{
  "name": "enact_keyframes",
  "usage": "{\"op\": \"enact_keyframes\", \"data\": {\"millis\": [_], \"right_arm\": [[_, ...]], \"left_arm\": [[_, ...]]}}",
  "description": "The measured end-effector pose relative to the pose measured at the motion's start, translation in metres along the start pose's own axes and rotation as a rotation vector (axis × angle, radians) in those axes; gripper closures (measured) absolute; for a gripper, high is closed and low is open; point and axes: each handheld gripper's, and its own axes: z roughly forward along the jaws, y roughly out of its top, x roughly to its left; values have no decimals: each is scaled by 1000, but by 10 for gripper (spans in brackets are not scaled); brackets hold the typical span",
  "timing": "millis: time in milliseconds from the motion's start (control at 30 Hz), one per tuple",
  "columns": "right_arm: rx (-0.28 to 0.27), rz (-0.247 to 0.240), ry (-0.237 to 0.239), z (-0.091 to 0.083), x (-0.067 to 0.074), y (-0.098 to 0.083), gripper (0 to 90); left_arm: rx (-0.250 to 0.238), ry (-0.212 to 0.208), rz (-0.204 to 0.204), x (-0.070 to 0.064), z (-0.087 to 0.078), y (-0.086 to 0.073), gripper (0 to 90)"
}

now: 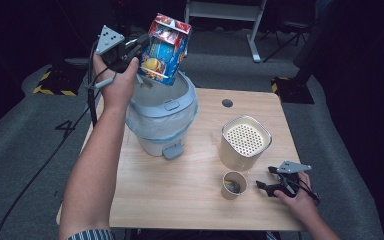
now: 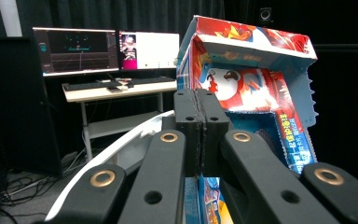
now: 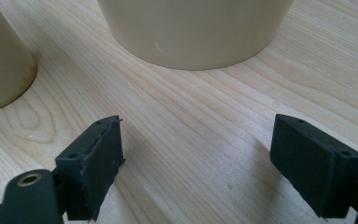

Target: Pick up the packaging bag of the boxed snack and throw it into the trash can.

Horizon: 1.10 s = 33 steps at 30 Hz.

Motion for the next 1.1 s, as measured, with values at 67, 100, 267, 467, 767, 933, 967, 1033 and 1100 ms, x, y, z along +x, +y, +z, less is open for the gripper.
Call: {"op": "enact_keyframes", "data": {"millis": [67, 100, 267, 467, 767, 933, 967, 1033, 1100], "right_arm": [[-1, 2, -1, 0, 0, 0, 171], [-1, 2, -1, 0, 0, 0, 171], [-1, 2, 0, 0, 0, 0, 171], [-1, 2, -1, 0, 0, 0, 171], [0, 0, 0, 0, 0, 0, 171], [0, 0, 0, 0, 0, 0, 171], [0, 1, 0, 0, 0, 0, 171], [0, 1, 0, 0, 0, 0, 171], [0, 0, 0, 0, 0, 0, 171]], "left_arm": [[1, 1, 1, 0, 1, -1, 887], [2, 2, 2, -1, 2, -2, 887], [7, -2, 12, -4, 7, -6, 883], [23, 2, 13, -5, 10, -9, 883], [60, 15, 25, -12, 17, -10, 670], [66, -14, 25, -15, 15, -8, 491], [68, -21, 30, -16, 13, -7, 492], [74, -37, 38, -18, 8, -5, 491], [89, -61, 51, -23, -1, -4, 489]]}}
